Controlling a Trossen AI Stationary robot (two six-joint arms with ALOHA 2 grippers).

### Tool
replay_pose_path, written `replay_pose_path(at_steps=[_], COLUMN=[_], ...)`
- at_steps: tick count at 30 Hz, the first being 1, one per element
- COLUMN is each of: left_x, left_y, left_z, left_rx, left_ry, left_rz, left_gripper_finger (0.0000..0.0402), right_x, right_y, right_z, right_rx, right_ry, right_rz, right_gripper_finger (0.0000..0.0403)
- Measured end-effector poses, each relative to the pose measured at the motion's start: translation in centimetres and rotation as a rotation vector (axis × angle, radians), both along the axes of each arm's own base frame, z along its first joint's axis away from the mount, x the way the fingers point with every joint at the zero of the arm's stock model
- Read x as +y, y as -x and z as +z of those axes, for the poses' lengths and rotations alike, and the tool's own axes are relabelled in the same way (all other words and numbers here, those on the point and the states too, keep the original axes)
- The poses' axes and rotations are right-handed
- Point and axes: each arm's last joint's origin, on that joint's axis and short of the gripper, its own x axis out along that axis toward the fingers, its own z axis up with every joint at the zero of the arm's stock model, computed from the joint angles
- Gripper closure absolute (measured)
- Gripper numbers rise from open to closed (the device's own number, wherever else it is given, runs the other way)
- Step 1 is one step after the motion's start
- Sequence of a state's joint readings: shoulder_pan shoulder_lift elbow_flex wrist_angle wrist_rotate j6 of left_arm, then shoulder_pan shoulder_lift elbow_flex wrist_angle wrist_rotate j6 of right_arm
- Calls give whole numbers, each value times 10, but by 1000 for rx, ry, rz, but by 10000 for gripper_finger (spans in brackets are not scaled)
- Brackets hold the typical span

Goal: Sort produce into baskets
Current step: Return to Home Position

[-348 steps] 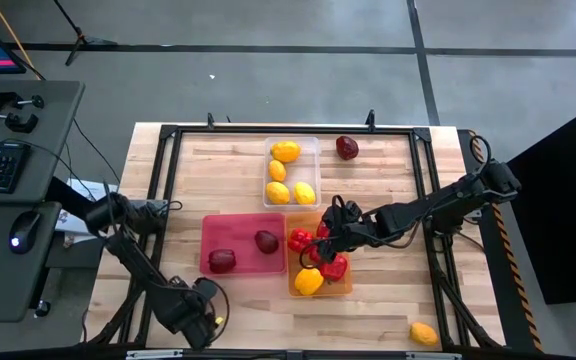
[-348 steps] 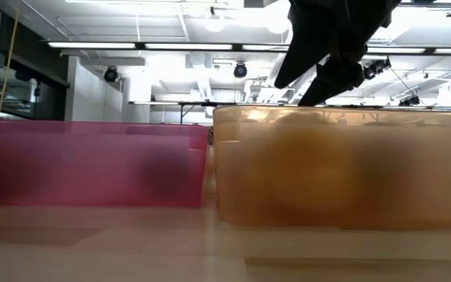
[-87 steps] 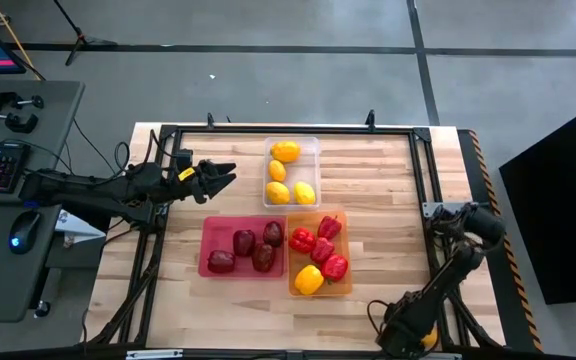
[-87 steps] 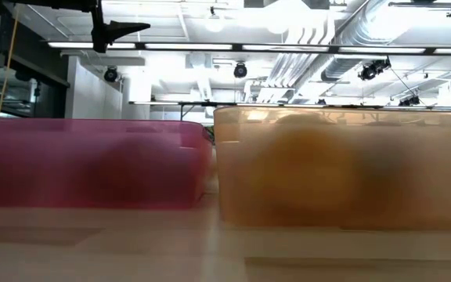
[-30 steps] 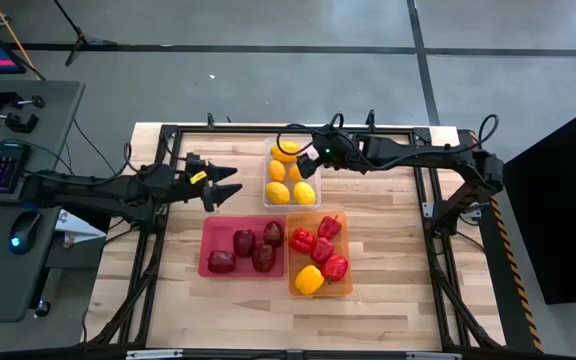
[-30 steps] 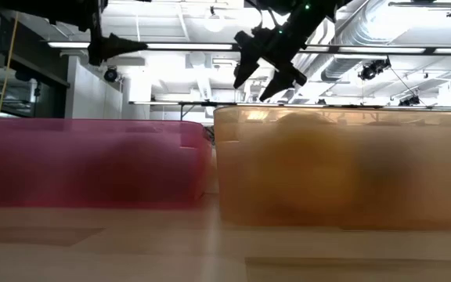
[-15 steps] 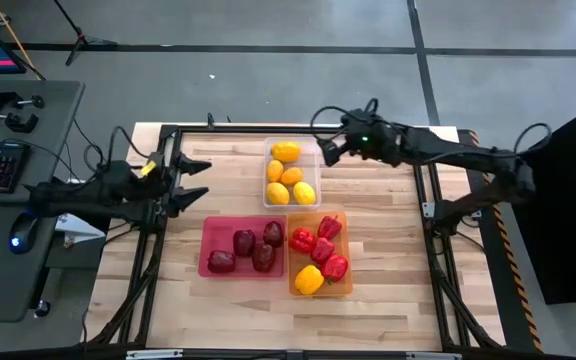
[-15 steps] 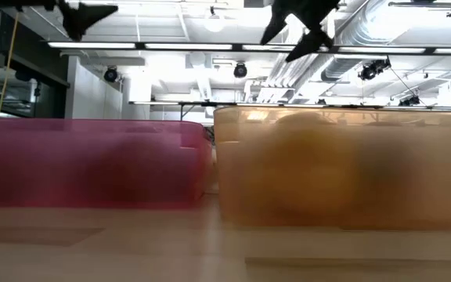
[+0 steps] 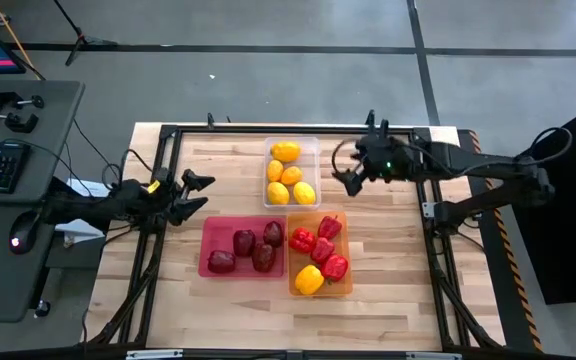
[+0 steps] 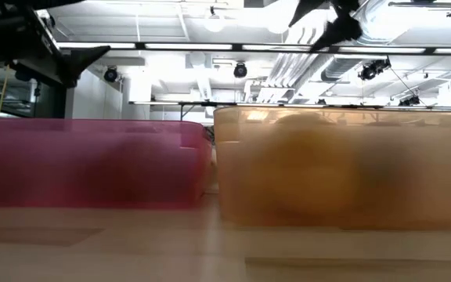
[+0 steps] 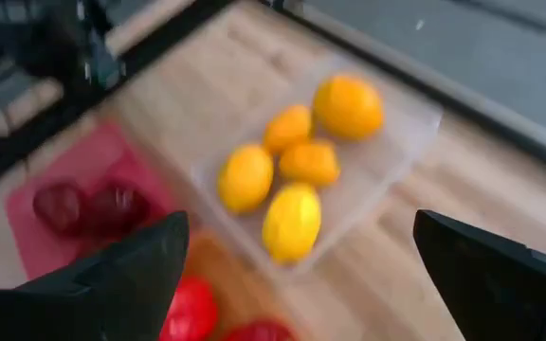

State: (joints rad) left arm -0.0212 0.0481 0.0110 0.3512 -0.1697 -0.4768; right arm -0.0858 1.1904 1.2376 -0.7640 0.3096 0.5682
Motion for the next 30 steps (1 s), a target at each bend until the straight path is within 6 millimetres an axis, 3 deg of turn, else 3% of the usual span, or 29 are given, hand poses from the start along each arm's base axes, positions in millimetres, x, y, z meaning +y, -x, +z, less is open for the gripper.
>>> replay_pose_path(at_steps=[5,9,15,21,30], left_x=[0,0,0,0,0], left_y=[0,-1,-3,-4,-4], left_z=[-6,-11,-23,-29,-28], left_rx=[56,111,247,301,300], left_ry=[25,24,11,10,10], left_rz=[-8,-7,-16,-14,-14], left_gripper_finger=[5,5,5,5,5], right_x=[20,31,31,31,32], right_y=[15,37,85,120,144], right_z=[-32,-44,-58,-88,-130], right_rx=[50,-8,-210,-423,-724], right_ry=[-93,-128,-133,-77,3], right_rz=[47,68,100,217,380], right_gripper_finger=[6,6,6,6,6])
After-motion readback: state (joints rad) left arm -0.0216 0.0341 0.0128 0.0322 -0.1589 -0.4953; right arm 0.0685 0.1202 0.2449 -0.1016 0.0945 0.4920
